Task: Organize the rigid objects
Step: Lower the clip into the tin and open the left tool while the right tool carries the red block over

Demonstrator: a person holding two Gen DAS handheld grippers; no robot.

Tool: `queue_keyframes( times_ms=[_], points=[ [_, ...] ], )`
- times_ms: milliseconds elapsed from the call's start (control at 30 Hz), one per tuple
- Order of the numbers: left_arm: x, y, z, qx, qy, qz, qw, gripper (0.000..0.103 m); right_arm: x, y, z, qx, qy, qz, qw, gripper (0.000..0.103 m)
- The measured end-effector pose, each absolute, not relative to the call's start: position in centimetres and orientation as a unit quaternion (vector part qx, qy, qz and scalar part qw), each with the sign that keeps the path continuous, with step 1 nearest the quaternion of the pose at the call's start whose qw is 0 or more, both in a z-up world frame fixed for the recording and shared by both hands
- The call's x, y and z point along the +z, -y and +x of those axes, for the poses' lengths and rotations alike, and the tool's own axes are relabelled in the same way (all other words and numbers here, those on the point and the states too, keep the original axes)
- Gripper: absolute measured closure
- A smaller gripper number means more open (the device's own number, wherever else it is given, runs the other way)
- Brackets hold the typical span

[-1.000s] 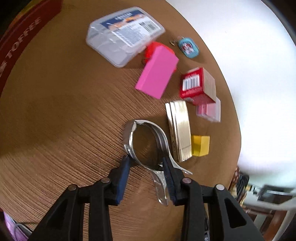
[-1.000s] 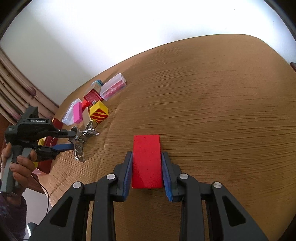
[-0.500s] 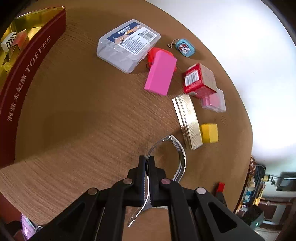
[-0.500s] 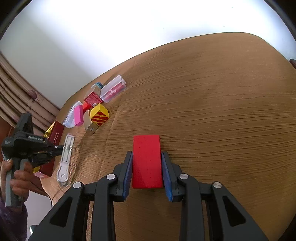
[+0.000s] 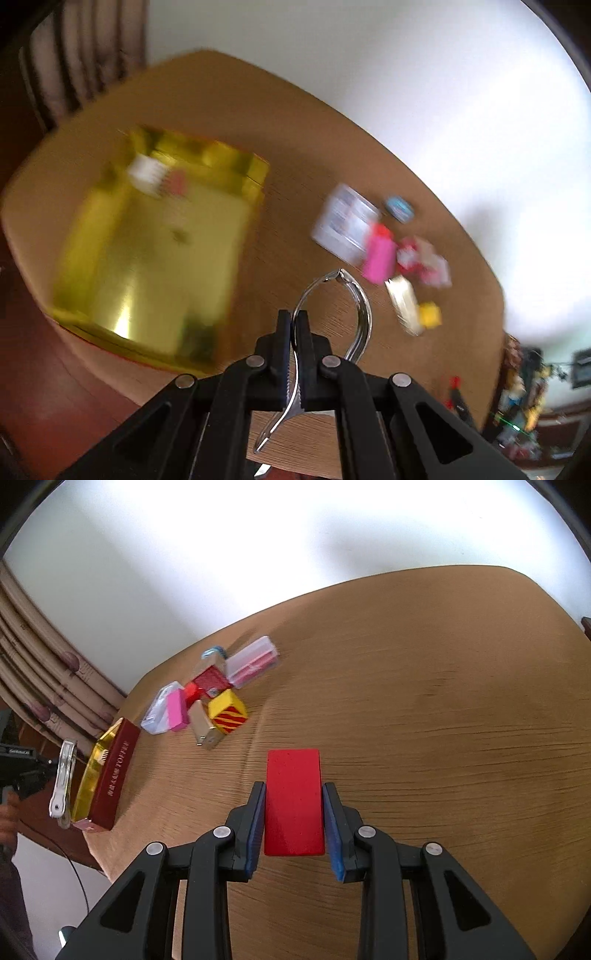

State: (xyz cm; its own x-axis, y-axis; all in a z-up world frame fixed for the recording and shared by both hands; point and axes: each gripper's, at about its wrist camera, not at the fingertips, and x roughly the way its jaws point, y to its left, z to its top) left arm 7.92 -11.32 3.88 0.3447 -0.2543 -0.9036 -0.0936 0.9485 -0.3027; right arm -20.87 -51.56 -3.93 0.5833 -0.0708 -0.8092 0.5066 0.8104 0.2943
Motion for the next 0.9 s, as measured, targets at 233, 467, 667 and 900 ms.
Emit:
queue_keyframes(
  times_ms=[233,467,667,900],
  points=[
    [2.0,4.6,13.1,0.014,-0.578,-0.103,0.809,0.101,-2.9,49.1,-18.6,-0.147,-0.427,0.246,0.858,0.076],
    [-1.2,5.2,17.9,0.002,-0.586,-0.098,0.804,0.101,-2.2,47.1,-16.1,-0.125,-0.431,0.237,0.861,0.076],
    [-3.5,6.2,21.7,0.021,-0.593,-0.092,0.8,0.101,-1.6,45.7,-14.2,-0.113,-0.434,0.225,0.865,0.076],
    [-4.0,7.8,22.2,0.001,-0.59,-0.04,0.807,0.097,-0.8,43.8,-12.3,-0.091,-0.438,0.208,0.87,0.076]
  ],
)
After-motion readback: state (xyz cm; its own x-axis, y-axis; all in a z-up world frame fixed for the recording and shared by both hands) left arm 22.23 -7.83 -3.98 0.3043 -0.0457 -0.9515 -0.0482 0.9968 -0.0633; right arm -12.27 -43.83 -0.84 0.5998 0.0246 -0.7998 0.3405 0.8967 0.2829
